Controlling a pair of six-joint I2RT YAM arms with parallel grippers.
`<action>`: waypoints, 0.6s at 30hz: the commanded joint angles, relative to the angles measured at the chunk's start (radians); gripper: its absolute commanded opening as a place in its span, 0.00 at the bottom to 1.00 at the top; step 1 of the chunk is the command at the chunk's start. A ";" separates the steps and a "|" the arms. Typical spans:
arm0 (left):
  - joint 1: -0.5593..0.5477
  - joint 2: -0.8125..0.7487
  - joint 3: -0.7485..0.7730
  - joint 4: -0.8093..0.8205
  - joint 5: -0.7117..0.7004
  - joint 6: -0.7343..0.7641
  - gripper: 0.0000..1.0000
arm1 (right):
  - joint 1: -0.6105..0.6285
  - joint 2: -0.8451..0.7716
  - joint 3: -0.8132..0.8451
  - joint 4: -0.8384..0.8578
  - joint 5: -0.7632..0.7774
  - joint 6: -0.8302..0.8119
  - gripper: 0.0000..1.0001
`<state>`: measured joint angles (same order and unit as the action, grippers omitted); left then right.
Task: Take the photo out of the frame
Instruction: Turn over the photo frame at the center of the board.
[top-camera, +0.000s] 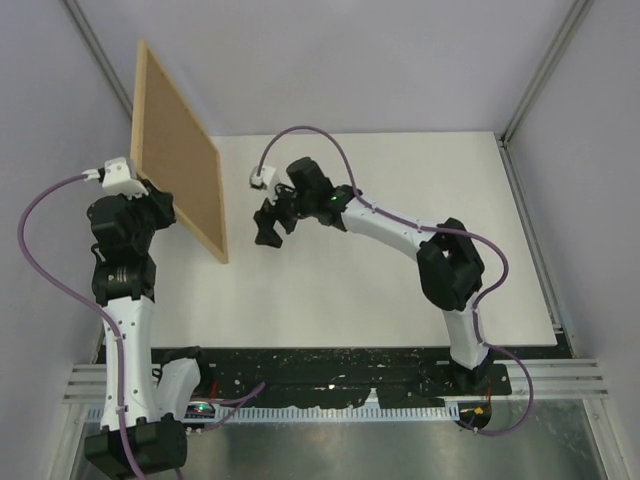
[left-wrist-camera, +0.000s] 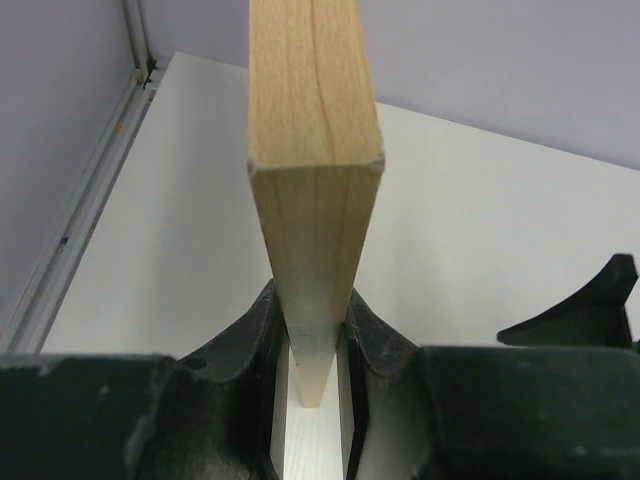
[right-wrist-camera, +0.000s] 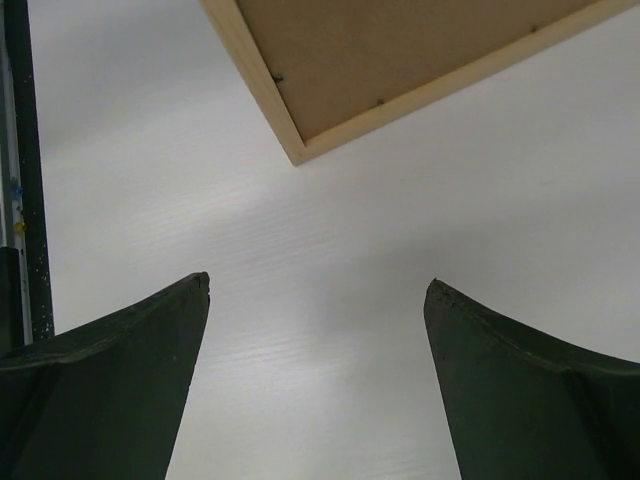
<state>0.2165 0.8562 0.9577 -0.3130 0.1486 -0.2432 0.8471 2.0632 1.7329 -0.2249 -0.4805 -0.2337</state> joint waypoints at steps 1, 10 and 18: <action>-0.011 0.044 -0.025 -0.187 0.166 -0.010 0.00 | -0.137 -0.152 -0.062 0.008 -0.186 0.221 0.93; -0.014 0.139 -0.079 -0.002 0.279 -0.096 0.00 | -0.292 -0.334 -0.404 0.217 -0.283 0.370 0.92; -0.012 0.179 -0.122 0.087 0.283 -0.153 0.00 | -0.329 -0.374 -0.547 0.346 -0.287 0.456 0.92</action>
<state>0.2180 1.0100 0.9100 -0.1089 0.3416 -0.4019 0.5312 1.7363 1.2297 0.0044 -0.7433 0.1555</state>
